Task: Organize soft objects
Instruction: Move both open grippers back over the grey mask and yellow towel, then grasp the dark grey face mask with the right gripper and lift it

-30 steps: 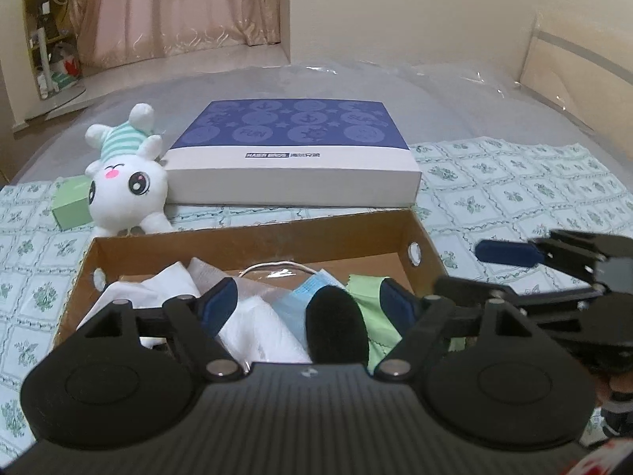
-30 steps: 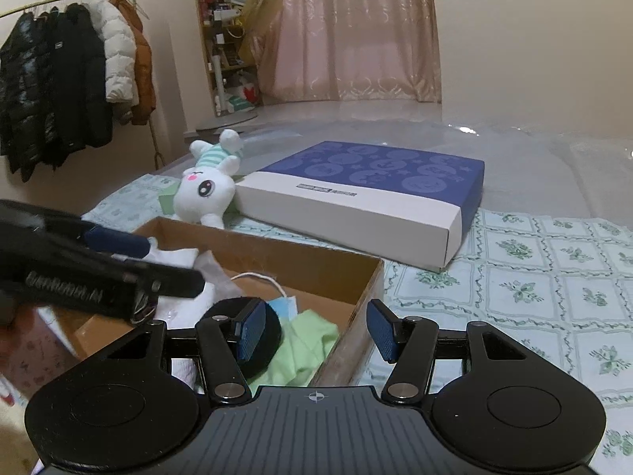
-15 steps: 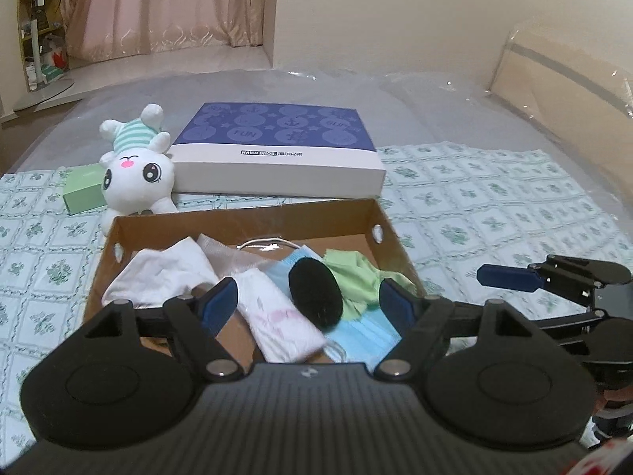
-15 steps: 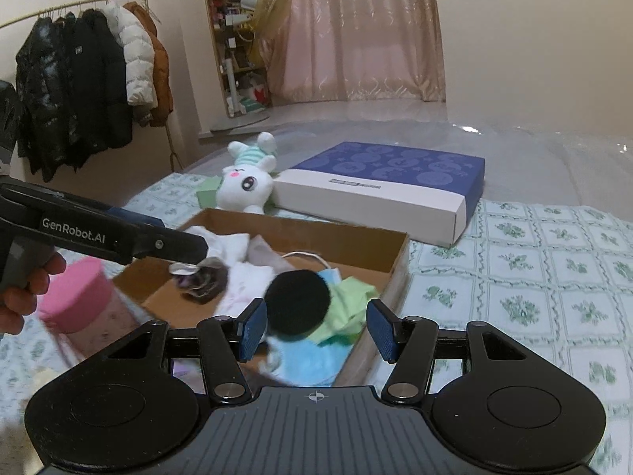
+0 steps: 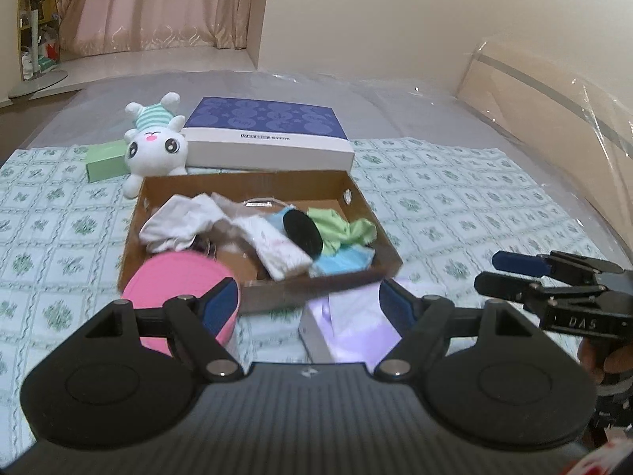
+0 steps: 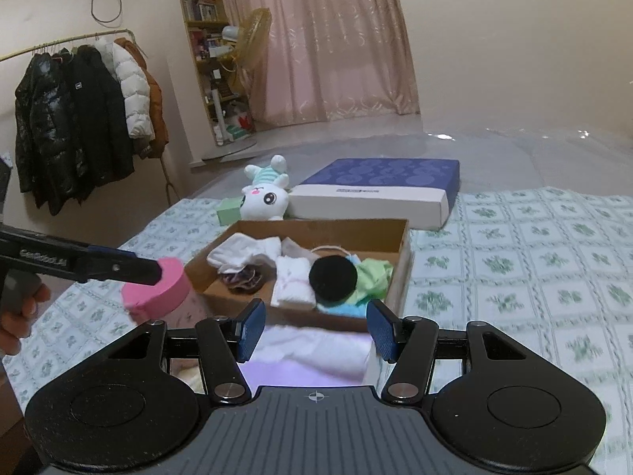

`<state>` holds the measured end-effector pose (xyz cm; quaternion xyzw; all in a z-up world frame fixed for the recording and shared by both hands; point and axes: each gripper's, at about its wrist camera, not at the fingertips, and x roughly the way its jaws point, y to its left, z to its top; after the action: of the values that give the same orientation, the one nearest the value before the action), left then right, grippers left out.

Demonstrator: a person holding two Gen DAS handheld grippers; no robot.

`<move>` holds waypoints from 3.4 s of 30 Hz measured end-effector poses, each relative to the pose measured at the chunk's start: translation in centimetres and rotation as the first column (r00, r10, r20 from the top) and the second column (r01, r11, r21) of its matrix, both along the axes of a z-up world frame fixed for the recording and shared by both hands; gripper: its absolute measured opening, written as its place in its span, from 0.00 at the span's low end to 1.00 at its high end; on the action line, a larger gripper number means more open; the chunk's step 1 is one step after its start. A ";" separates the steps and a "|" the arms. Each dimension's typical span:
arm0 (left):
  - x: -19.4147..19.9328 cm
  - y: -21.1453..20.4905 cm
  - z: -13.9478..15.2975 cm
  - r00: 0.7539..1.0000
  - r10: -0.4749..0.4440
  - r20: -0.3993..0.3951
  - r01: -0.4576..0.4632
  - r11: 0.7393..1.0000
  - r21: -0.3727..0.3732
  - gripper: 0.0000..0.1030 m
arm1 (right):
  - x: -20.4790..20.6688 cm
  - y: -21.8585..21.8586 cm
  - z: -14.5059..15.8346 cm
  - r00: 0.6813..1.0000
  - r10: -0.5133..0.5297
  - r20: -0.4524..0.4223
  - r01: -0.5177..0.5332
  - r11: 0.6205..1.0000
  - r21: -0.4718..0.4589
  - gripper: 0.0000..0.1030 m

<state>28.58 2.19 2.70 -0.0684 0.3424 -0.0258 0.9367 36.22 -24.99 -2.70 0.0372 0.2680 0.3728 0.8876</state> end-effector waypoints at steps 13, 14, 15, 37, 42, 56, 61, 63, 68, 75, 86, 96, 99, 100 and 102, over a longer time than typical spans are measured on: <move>-10.0 2.4 -2.2 0.997 0.068 -0.027 -0.069 0.998 -0.011 0.75 | -8.2 -0.4 -2.2 0.986 -0.098 -0.131 0.099 0.995 -0.002 0.55; -10.5 2.4 -2.6 0.997 0.075 -0.033 -0.075 0.997 -0.006 0.75 | -8.6 -0.4 -2.5 0.985 -0.103 -0.138 0.103 0.995 -0.005 0.55; -11.1 2.5 -3.0 0.996 0.081 -0.041 -0.081 0.997 -0.005 0.75 | -9.2 -0.3 -2.7 0.983 -0.109 -0.150 0.109 0.994 -0.005 0.55; -15.2 4.1 -9.2 0.977 0.156 -0.145 -0.158 0.988 0.002 0.75 | -13.1 2.4 -8.5 0.944 -0.161 -0.287 0.123 0.982 -0.144 0.55; -14.8 4.3 -9.9 0.974 0.161 -0.161 -0.163 0.987 0.002 0.75 | -12.4 2.6 -9.0 0.940 -0.168 -0.296 0.125 0.980 -0.157 0.55; -13.3 4.8 -11.6 0.965 0.169 -0.199 -0.172 0.985 0.006 0.75 | -10.1 3.3 -10.2 0.937 -0.192 -0.292 0.139 0.972 -0.191 0.55; -13.0 5.4 -11.8 0.961 0.185 -0.204 -0.186 0.982 0.016 0.75 | -8.9 4.0 -10.9 0.938 -0.234 -0.257 0.179 0.959 -0.221 0.55; -13.0 5.7 -11.8 0.960 0.191 -0.203 -0.191 0.981 0.017 0.75 | -8.4 4.4 -11.3 0.938 -0.237 -0.253 0.183 0.959 -0.218 0.55; -13.2 6.3 -12.0 0.958 0.202 -0.206 -0.202 0.979 0.018 0.75 | -8.5 5.2 -11.8 0.957 -0.184 -0.224 0.140 0.970 -0.196 0.09; -13.2 7.7 -12.8 0.950 0.230 -0.211 -0.232 0.973 0.016 0.75 | -9.3 2.9 -10.1 0.953 -0.242 -0.179 0.218 0.965 -0.146 0.08; -11.9 10.8 -15.7 0.937 0.307 -0.169 -0.307 0.951 0.024 0.71 | -8.3 -4.6 -8.7 0.873 -0.443 -0.203 0.423 0.896 -0.134 0.09; -11.1 8.9 -13.0 0.988 0.145 -0.059 -0.148 0.988 -0.050 0.05 | -8.5 -4.7 -7.7 0.868 -0.458 -0.194 0.448 0.889 -0.094 0.09; -11.7 7.3 -10.4 0.998 0.054 0.013 -0.052 0.995 -0.086 0.06 | -9.0 -4.7 -7.0 0.871 -0.458 -0.179 0.452 0.889 -0.073 0.09; -11.9 6.6 -9.8 0.999 0.021 0.029 -0.018 0.995 -0.096 0.06 | -9.2 -4.6 -6.8 0.872 -0.458 -0.174 0.453 0.889 -0.066 0.09; -12.6 4.7 -8.7 0.996 -0.062 0.058 0.068 0.993 -0.102 0.06 | -9.7 -4.4 -6.4 0.877 -0.449 -0.168 0.448 0.893 -0.047 0.09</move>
<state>16.00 6.86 -5.99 -0.1050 0.3171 -0.0758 0.9395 26.54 -29.39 -9.11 0.1276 0.3302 0.1516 0.9229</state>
